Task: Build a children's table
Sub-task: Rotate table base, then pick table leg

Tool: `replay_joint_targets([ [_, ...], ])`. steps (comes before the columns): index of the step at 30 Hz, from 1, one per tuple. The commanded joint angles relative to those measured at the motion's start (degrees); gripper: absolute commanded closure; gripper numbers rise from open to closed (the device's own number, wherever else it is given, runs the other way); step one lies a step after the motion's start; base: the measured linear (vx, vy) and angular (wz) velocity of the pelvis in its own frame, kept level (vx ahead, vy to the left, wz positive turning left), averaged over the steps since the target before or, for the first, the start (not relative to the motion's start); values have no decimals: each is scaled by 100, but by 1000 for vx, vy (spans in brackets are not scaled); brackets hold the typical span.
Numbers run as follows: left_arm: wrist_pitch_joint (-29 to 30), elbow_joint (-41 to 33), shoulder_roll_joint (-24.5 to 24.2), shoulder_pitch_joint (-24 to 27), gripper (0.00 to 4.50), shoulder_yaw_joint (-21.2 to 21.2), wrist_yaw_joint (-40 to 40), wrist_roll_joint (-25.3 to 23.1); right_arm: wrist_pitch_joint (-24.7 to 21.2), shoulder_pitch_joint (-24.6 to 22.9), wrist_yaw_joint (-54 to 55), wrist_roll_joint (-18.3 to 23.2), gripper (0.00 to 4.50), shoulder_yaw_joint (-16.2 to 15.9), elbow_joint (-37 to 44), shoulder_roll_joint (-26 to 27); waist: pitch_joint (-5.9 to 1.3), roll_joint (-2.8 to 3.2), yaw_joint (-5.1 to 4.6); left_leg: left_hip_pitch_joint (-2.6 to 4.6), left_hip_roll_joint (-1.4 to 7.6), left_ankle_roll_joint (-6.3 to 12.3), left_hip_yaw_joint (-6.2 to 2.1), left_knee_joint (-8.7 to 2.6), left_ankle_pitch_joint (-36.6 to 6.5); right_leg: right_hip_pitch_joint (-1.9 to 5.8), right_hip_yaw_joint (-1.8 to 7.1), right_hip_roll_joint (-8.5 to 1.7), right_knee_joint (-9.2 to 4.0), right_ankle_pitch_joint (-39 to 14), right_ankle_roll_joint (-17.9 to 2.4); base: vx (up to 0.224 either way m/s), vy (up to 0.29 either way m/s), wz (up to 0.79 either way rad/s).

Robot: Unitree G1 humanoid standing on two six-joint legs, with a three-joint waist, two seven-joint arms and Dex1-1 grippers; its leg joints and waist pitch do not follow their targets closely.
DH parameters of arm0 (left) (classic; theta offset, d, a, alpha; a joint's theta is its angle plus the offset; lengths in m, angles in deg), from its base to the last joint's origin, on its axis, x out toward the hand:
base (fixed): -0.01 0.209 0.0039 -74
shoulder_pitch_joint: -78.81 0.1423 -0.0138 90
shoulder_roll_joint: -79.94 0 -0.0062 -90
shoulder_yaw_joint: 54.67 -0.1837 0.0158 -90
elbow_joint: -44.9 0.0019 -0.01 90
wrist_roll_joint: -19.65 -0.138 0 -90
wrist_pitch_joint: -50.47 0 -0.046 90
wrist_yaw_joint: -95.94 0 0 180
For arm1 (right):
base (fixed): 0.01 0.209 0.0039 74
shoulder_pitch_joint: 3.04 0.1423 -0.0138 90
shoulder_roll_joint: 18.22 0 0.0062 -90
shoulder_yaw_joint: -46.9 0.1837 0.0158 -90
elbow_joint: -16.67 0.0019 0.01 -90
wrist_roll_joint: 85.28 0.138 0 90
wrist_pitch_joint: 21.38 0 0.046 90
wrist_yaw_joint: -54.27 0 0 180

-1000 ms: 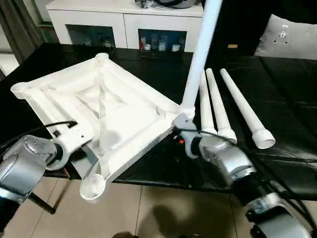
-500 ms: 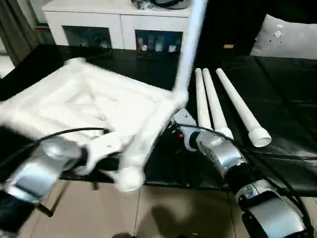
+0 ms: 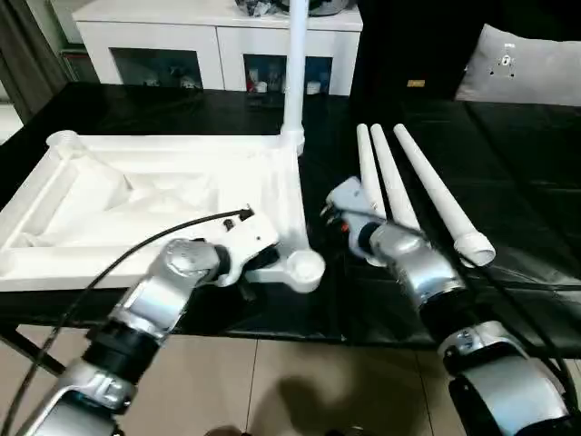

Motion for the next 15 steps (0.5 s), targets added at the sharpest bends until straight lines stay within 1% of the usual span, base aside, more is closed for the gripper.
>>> replay_joint_targets([
  [1,-200,-54,82,-63,440,47,-57,34,-181,190,343,83,0,238,231,-40,-444,17,34,27,641,255,-293,-428,-369,388,508,-671,-302,-754,-1113,0,0,0],
  [2,-268,-81,139,-22,415,144,-65,102,-361,291,693,107,0,497,304,-100,-457,20,33,23,645,337,-283,-414,-115,380,505,-668,-262,-412,-1229,0,0,0],
  [3,-206,-191,97,27,415,194,-10,149,-570,356,825,121,0,615,338,-142,-457,68,44,51,634,346,-263,-401,-132,348,498,-644,-256,-362,-1288,0,0,0],
  [4,-146,-288,43,69,406,218,54,180,-750,403,915,124,0,689,359,-171,-446,49,38,32,633,345,-263,-410,-173,364,496,-643,-256,-373,-1289,0,0,0],
  [5,-86,-449,-64,145,406,237,157,223,-1003,463,1062,172,0,842,375,-179,-435,39,51,41,632,322,-263,-422,-271,369,496,-644,-273,-488,-1261,0,0,0],
  [6,-54,-551,-130,192,400,245,219,245,-1167,500,1160,207,0,949,383,-184,-423,38,42,33,629,282,-264,-430,-374,380,499,-655,-286,-631,-1234,0,0,0],
  [7,8,-714,-206,268,389,291,312,325,-1394,547,1129,274,0,1032,375,-206,-418,42,38,40,627,220,-266,-431,-484,386,501,-666,-296,-778,-1226,0,0,0],
  [8,84,-865,-262,331,376,343,386,408,-1581,581,1068,358,0,1114,362,-227,-408,7,29,34,616,210,-254,-432,-517,381,499,-657,-319,-864,-1198,0,0,0],
  [9,226,-1110,-354,424,364,424,511,548,-1831,628,1104,422,0,1211,307,-260,-408,26,32,37,622,179,-263,-431,-542,398,504,-677,-318,-986,-1184,0,0,0],
  [10,265,-1179,-382,448,364,441,551,585,-1901,643,1130,434,0,1238,282,-268,-407,-10,27,35,622,177,-256,-430,-529,387,500,-670,-332,-1041,-1170,0,0,0],
  [11,368,-1345,-457,502,359,474,656,652,-2108,682,1251,480,0,1323,205,-271,-401,13,32,37,619,155,-257,-431,-514,374,497,-660,-329,-1106,-1150,0,0,0],
  [12,463,-1487,-528,540,351,483,756,708,-2255,714,1331,521,0,1390,122,-268,-403,-10,33,44,621,144,-259,-434,-493,377,499,-663,-323,-1149,-1136,0,0,0],
  [13,495,-1541,-556,554,337,485,797,730,-2308,727,1357,534,0,1411,86,-267,-399,5,26,46,609,116,-248,-429,-509,363,496,-655,-332,-1196,-1125,0,0,0],
  [14,577,-1632,-596,567,326,502,856,783,-2471,755,1382,603,0,1494,24,-243,-395,-35,14,45,611,115,-247,-436,-514,367,499,-651,-335,-1210,-1116,0,0,0],
  [15,625,-1681,-617,572,326,512,885,815,-2569,770,1391,644,0,1545,-10,-226,-392,-17,30,38,599,121,-247,-429,-509,371,500,-663,-339,-1243,-1100,0,0,0],
])
